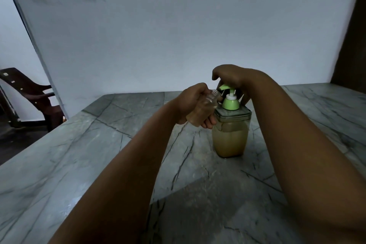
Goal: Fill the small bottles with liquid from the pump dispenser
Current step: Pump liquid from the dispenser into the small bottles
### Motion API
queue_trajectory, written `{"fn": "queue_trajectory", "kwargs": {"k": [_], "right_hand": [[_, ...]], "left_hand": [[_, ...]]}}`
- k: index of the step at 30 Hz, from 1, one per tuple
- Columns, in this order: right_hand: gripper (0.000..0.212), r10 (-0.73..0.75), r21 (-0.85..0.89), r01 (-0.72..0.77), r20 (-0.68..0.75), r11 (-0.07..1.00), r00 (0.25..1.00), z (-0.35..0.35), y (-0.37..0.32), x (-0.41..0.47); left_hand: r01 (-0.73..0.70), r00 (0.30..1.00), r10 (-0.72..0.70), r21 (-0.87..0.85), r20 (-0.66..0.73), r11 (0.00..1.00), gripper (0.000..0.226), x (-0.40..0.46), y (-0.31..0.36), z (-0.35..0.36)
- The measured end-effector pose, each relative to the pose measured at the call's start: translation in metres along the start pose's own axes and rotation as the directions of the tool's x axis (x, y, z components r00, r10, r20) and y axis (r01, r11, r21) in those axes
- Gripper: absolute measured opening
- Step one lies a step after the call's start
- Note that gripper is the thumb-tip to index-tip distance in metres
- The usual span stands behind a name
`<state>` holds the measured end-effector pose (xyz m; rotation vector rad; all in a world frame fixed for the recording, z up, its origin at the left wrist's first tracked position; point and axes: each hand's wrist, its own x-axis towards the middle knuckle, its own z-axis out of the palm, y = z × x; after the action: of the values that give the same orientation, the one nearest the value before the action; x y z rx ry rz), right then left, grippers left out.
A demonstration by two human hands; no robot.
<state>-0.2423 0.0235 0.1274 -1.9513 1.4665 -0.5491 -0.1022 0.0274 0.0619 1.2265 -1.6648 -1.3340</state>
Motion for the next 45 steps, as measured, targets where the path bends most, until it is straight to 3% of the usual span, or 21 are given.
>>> {"fn": "queue_trajectory", "kwargs": {"k": [10, 18, 21, 25, 29, 35, 40, 45], "right_hand": [[0.032, -0.002, -0.121, 0.008, 0.051, 0.993, 0.999, 0.01, 0.0, 0.0], [0.033, -0.01, 0.039, 0.01, -0.021, 0.999, 1.0, -0.001, -0.001, -0.005], [0.039, -0.047, -0.004, 0.046, -0.078, 0.999, 0.996, -0.003, -0.004, -0.005], [0.025, 0.018, -0.061, -0.019, -0.024, 0.998, 1.0, 0.001, -0.002, -0.007], [0.027, 0.01, -0.078, -0.011, -0.009, 0.997, 1.0, 0.003, -0.001, -0.005], [0.032, 0.014, -0.06, -0.019, -0.069, 0.998, 0.998, 0.011, -0.002, 0.002], [0.031, 0.026, -0.023, -0.026, 0.007, 0.999, 1.0, 0.005, 0.002, 0.0], [0.029, 0.022, -0.039, -0.022, -0.005, 0.999, 1.0, 0.003, 0.001, -0.001]], "left_hand": [[-0.015, 1.0, 0.015, -0.014, -0.012, 1.0, 0.055, 0.001, 0.0, 0.0], [-0.015, 1.0, 0.015, 0.02, -0.024, 1.0, 0.062, 0.001, 0.001, -0.006], [-0.036, 0.999, 0.037, 0.029, -0.024, 0.999, 0.063, -0.001, 0.003, -0.006], [-0.01, 0.999, 0.012, 0.057, -0.036, 0.998, 0.062, 0.0, 0.002, -0.003], [-0.012, 1.0, 0.013, 0.046, -0.023, 0.999, 0.059, 0.001, 0.002, -0.003], [-0.021, 0.999, 0.021, 0.013, -0.031, 1.0, 0.051, -0.001, 0.001, 0.0], [-0.017, 1.0, 0.018, 0.026, -0.021, 1.0, 0.052, 0.001, 0.0, -0.002], [-0.021, 0.999, 0.022, 0.035, -0.026, 0.999, 0.052, 0.002, 0.001, -0.002]]}}
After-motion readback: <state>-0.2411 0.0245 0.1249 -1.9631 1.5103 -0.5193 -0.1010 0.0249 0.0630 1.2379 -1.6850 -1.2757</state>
